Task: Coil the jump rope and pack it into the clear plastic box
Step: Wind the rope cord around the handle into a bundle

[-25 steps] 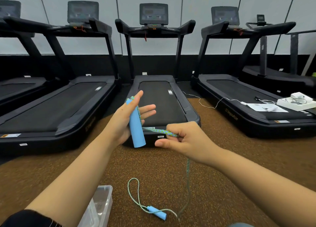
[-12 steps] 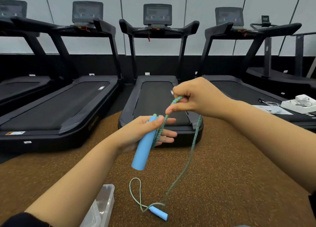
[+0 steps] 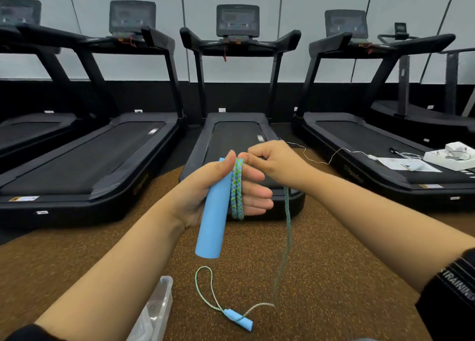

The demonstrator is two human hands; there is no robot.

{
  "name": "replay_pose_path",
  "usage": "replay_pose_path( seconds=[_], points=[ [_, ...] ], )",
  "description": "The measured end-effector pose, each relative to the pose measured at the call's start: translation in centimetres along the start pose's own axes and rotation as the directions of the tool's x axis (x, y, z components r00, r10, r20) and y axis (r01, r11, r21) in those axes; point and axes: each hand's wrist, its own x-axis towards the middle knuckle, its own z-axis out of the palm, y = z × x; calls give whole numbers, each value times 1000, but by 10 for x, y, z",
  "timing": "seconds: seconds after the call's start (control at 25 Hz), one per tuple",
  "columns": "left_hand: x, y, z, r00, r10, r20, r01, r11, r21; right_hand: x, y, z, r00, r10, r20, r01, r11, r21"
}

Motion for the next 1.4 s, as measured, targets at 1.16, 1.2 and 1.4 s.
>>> replay_pose_path(
  seconds=[1.16, 1.2, 1.4],
  points=[
    [19, 2, -26, 873, 201, -445, -32, 933, 358, -97, -14, 54, 971, -135, 199, 153, 985, -77],
    [18, 0, -27, 882, 180, -435, -4, 927, 375, -94, -18, 47, 962, -179, 206, 207, 971, -121],
    [12, -12, -29, 937, 86, -340, 77, 896, 438, -83, -33, 5, 946, -271, 176, 310, 915, -259]
  ],
)
